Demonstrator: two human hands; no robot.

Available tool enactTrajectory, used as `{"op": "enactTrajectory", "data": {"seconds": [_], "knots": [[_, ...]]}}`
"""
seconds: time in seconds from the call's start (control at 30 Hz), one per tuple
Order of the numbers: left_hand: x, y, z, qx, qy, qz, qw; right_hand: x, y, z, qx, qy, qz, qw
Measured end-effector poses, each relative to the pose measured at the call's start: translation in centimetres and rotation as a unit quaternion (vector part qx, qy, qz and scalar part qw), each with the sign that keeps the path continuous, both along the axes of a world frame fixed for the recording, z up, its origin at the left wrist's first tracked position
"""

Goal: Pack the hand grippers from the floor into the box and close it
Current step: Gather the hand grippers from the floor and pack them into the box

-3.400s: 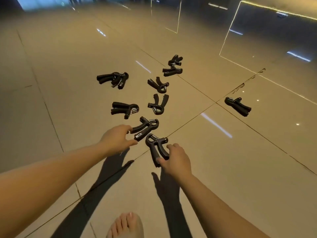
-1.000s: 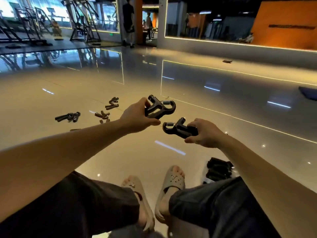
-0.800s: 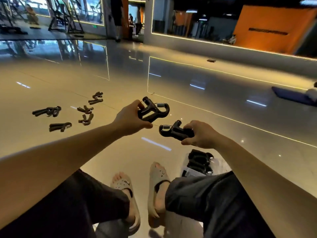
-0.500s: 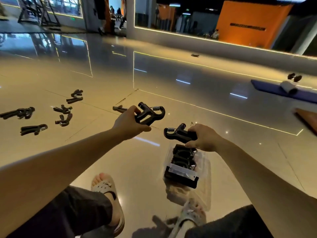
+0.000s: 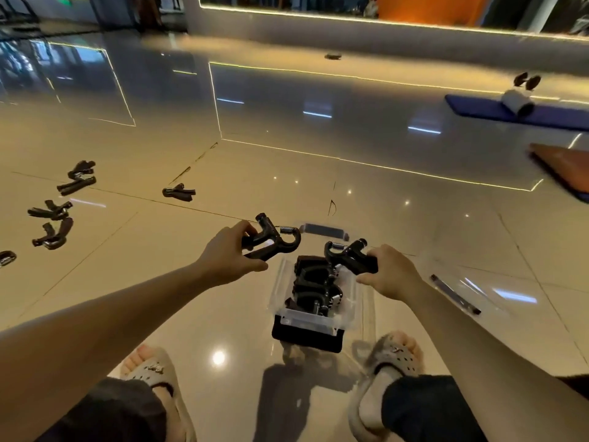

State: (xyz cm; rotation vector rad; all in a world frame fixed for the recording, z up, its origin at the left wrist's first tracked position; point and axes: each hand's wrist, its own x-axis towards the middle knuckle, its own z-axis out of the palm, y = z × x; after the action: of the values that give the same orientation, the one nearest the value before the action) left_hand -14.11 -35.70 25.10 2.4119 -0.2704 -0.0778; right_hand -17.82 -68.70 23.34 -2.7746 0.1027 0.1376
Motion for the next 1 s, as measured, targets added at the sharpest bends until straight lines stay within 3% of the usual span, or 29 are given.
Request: {"op": "enactTrajectory", "data": {"seconds": [0.3,0.6,0.73,0.87,1.0], "knots": [[4.4,-4.2,-1.5,0.05,0.032,-0.108,0.992,7.2,-1.5,1.9,-0.055,-0.023,0.059,0.997],[8.1,-6.7,-6.6,0.07,0.077,-0.166,0.981,11.6,-2.4,-3.6,-0.009,-0.007,0.061,0.998],[8.4,-7.4,-10.7,0.038,0.116,-0.173,0.977,12.4,-3.3,-6.0,-0.004,-0.003,0.067,0.998],[8.7,-8.1,-13.4,0.067,0.117,-0.192,0.972,13.2,-3.9,-7.3,-0.006,0.001,0.071,0.997],[9.6,-9.6,-14.1,0.013,0.185,-0.195,0.963,13.6,-4.3,-8.1,-0.004,0.0,0.087,0.996]]}}
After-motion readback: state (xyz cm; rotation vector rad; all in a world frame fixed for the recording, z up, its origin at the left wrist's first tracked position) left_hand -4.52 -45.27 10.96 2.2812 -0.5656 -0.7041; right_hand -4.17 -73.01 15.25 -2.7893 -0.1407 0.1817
